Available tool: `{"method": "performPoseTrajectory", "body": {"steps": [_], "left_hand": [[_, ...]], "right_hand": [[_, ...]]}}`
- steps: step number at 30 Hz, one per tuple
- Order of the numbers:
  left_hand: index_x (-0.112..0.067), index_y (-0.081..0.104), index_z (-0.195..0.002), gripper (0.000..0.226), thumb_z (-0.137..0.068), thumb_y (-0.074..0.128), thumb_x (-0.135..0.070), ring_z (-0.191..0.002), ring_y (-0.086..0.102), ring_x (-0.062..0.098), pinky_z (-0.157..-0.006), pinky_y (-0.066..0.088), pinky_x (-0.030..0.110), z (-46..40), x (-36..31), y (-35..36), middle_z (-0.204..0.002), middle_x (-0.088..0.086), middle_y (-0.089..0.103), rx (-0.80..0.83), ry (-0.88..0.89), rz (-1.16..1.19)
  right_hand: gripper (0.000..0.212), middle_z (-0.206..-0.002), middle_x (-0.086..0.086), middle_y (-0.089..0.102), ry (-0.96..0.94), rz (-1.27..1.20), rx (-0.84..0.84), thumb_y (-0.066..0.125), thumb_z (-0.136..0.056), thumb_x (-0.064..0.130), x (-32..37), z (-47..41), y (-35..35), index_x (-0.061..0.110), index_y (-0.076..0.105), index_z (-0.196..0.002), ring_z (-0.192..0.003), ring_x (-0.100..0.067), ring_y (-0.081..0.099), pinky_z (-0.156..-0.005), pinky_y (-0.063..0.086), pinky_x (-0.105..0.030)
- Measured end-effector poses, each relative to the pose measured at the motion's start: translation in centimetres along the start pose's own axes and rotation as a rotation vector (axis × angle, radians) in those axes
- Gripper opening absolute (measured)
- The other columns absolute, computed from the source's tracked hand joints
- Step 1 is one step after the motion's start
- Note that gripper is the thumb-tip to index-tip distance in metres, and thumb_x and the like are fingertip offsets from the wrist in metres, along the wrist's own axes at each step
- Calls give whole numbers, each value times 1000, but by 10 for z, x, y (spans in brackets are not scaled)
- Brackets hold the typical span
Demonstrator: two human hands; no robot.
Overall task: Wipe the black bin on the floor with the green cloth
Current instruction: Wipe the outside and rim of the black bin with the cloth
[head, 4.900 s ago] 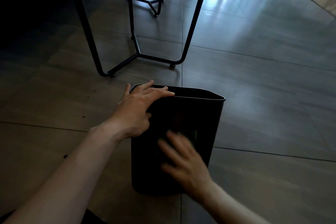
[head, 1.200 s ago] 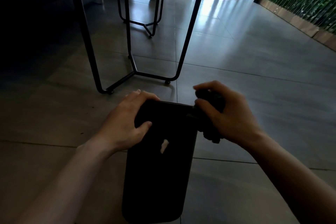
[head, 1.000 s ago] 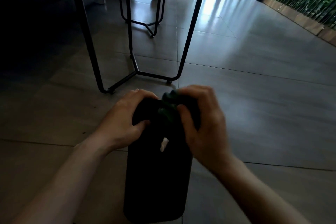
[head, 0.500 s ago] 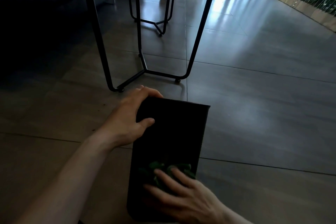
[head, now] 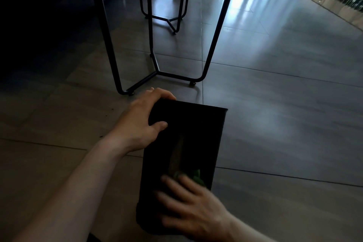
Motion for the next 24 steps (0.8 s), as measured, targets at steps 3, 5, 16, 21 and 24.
{"method": "performPoseTrajectory", "body": {"steps": [3, 5, 16, 21, 24], "left_hand": [[-42, 55, -117, 57, -78, 78, -8, -122, 55, 9, -108, 46, 41, 3, 2, -3, -116, -22, 55, -8, -22, -3], [-42, 55, -117, 56, -79, 77, -8, -126, 53, 13, -110, 45, 43, 3, 2, -3, -115, -23, 54, -7, -27, 7], [-37, 58, -118, 58, -75, 74, -2, -127, 56, 18, -108, 47, 47, -4, -3, 4, -121, -8, 61, 11, 14, 53], [-44, 55, -116, 58, -79, 78, -7, -122, 55, 13, -108, 47, 44, -2, 3, -1, -119, -16, 56, -13, -63, 25], [-42, 55, -117, 56, -79, 78, -7, -126, 54, 13, -110, 45, 44, 1, -1, -1, -119, -15, 57, 0, -56, 36]], "right_hand": [[31, -148, 3, 42, -95, 133, 67, 51, -105, 20, 27, 16, 13, 32, 48, -134, -140, -23, 44, -114, 44, -39], [28, -145, 5, 42, -96, 143, 46, 53, -104, 21, 20, 15, 6, 33, 48, -130, -139, -21, 45, -113, 44, -40], [7, -143, -6, 60, 577, -23, -375, 64, -97, 22, -117, -35, -62, 18, 60, -100, -140, -36, 46, -102, 43, -51], [38, -147, 7, 48, 9, 27, 63, 70, -90, 39, 13, 6, 10, 36, 48, -120, -139, -28, 43, -104, 51, -38], [59, -146, 7, 39, -45, 82, 149, 76, -81, 39, 21, 18, 19, 33, 42, -129, -136, -15, 43, -105, 49, -29]]}}
Point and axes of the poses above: each hand's wrist, its own z-axis away from the middle knuckle, its own y-axis out of the palm, x = y × z, the point moved 8 cm from there along -z, towards the middle knuckle
